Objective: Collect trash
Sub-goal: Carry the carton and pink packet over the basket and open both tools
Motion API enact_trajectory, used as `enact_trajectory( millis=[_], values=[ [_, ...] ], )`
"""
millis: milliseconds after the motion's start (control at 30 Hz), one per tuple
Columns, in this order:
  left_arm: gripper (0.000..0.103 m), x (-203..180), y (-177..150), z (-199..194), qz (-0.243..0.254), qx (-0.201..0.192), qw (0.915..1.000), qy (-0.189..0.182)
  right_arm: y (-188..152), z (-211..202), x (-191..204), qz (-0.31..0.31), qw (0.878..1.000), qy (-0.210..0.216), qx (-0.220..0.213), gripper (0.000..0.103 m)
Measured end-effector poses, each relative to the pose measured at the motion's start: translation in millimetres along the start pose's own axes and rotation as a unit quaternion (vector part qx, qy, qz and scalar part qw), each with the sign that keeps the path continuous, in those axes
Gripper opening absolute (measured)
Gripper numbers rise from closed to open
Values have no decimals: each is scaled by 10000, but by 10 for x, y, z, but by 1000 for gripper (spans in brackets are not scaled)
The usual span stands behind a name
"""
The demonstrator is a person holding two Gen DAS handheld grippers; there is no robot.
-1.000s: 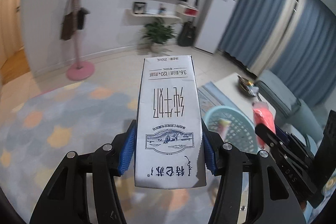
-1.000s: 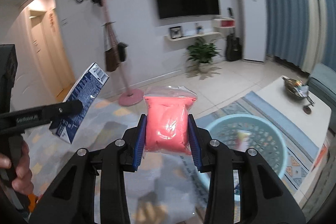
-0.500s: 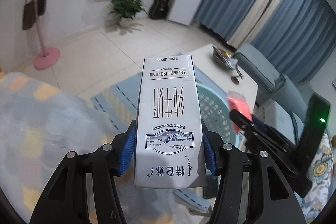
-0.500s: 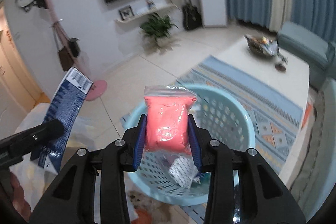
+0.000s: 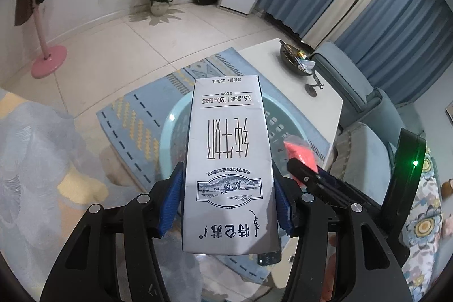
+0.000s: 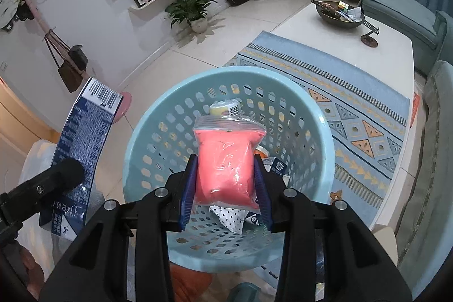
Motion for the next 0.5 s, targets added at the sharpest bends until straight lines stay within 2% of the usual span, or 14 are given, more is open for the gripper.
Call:
enact_trajectory(
  millis=[67,100,133,167,500],
  values=[
    [56,-36,18,-4,25,-50,10000,-6,-2,-14,11,-21,10000,-24,14,39],
    [63,-44,10,-23,53,-104,9999,2,-3,-25,9,-20,10000,-42,14,48],
    [74,-32,-3,-40,44,-141,9999,40,-9,-51,5,-15,10000,-51,-13,57],
    [78,-14,-9,-74,-9,-213,9997,130,-17,-80,5,-13,10000,-62,-52,60],
    [80,36,-176,-559,17,-645,9979,113,-72,-424,212,-182,9993,-3,-340,61]
  ],
)
Point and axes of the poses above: each gripper's, at about its wrist camera, not at the fingertips, and z roughly the way its jaws point, x to its left, y to its top, the point moved 8 cm from there along z, roughly the way its jaws point, and after that the axes turned 14 degrees about x, right-handed, at the moved point
